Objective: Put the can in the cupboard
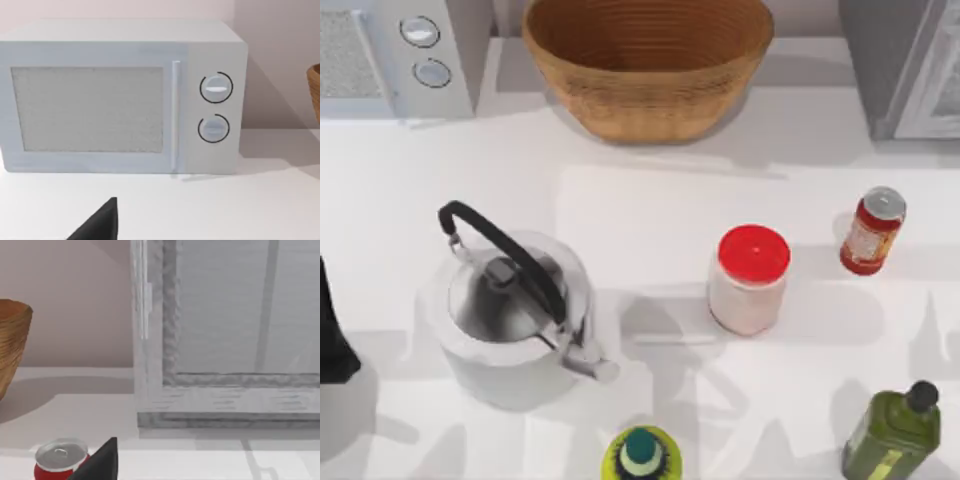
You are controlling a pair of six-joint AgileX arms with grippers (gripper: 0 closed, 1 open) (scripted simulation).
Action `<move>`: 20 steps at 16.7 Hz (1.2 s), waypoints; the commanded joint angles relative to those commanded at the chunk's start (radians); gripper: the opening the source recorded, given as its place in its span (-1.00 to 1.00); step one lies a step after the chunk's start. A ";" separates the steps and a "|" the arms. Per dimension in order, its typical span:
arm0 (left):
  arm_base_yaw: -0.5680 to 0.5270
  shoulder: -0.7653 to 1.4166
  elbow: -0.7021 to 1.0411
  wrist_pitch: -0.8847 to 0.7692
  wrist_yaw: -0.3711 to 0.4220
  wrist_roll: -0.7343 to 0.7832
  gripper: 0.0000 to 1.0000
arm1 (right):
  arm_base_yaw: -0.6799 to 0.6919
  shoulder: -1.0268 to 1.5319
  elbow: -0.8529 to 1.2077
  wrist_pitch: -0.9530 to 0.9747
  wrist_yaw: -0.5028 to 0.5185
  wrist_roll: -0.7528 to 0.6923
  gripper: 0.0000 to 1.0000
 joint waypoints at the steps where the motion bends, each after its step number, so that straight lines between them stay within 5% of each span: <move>1: 0.000 0.000 0.000 0.000 0.000 0.000 1.00 | 0.000 0.000 0.000 0.000 0.000 0.000 1.00; 9: 0.000 0.000 0.000 0.000 0.000 0.000 1.00 | 0.104 0.287 0.102 0.175 0.132 0.047 1.00; 20: 0.000 0.000 0.000 0.000 0.000 0.000 1.00 | 0.375 1.368 0.317 0.549 0.317 0.170 1.00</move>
